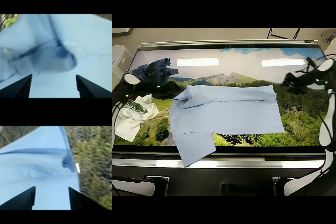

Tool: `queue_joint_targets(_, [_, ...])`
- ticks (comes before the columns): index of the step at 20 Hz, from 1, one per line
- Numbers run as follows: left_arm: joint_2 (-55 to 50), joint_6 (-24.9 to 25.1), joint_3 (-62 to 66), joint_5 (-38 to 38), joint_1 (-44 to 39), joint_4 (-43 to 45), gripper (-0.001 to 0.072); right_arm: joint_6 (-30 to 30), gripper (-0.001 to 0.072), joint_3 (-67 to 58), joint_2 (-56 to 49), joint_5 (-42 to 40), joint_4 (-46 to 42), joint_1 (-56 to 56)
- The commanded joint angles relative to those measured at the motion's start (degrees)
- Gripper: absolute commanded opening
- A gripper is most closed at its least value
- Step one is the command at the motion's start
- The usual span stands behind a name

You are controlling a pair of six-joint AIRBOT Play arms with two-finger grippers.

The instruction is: Fold the clothes and pants, and hang the long-sleeved shirts on hangers.

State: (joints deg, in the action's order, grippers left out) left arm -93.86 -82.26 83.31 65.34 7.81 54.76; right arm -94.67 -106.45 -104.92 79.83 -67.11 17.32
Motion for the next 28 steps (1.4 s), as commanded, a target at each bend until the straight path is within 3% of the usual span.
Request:
queue_joint_targets(1, [0.7,-1.7,-1.7,24.4,9.0,6.5,0.0587,0.6,0.0493,1.4,1.0,16.3,-6.2,8.6])
queue_joint_targets(6, [9.2,4.8,-27.7,13.4,11.4,3.7,0.0580,2.8,0.0512,13.2,2.3,18.2,-5.0,9.9])
queue_joint_targets(11, [9.1,7.5,-36.1,5.9,8.3,-1.9,0.0576,3.6,0.0511,14.3,2.3,17.1,-4.5,8.5])
queue_joint_targets(12, [9.0,7.5,-36.4,4.6,7.3,-1.9,0.0496,3.6,0.0511,14.3,2.3,17.2,-4.4,8.5])
queue_joint_targets(14, [8.9,7.3,-36.4,3.0,5.8,-2.1,0.0444,3.6,0.0511,14.4,2.3,17.3,-5.1,8.5])
queue_joint_targets(15, [8.9,7.3,-36.4,2.6,5.2,-2.3,0.0375,3.6,0.0510,14.9,2.3,17.1,-5.8,8.5])
queue_joint_targets(18, [9.0,7.3,-36.4,3.6,4.5,-2.3,0.0023,4.1,0.0513,21.1,2.3,15.6,-7.0,8.5])
queue_joint_targets(21, [10.3,7.6,-36.3,3.6,4.7,-2.3,0.0021,7.6,0.0517,28.4,2.3,11.7,-4.1,7.5])
queue_joint_targets(22, [10.9,7.7,-36.3,3.5,4.7,-2.3,0.0021,8.7,0.0568,29.9,2.3,10.3,-3.9,6.6])
queue_joint_targets(24, [12.0,7.8,-36.3,3.6,4.7,-2.3,0.0021,9.7,0.0566,31.4,2.3,7.7,-3.5,4.3])
queue_joint_targets(26, [12.7,7.7,-36.3,3.6,4.7,-2.3,0.0021,8.9,0.0534,32.1,2.3,6.2,-3.5,2.6])
queue_joint_targets(28, [13.2,7.7,-36.3,3.6,4.7,-2.3,0.0021,7.7,0.0431,32.7,2.3,7.9,-2.5,0.9])
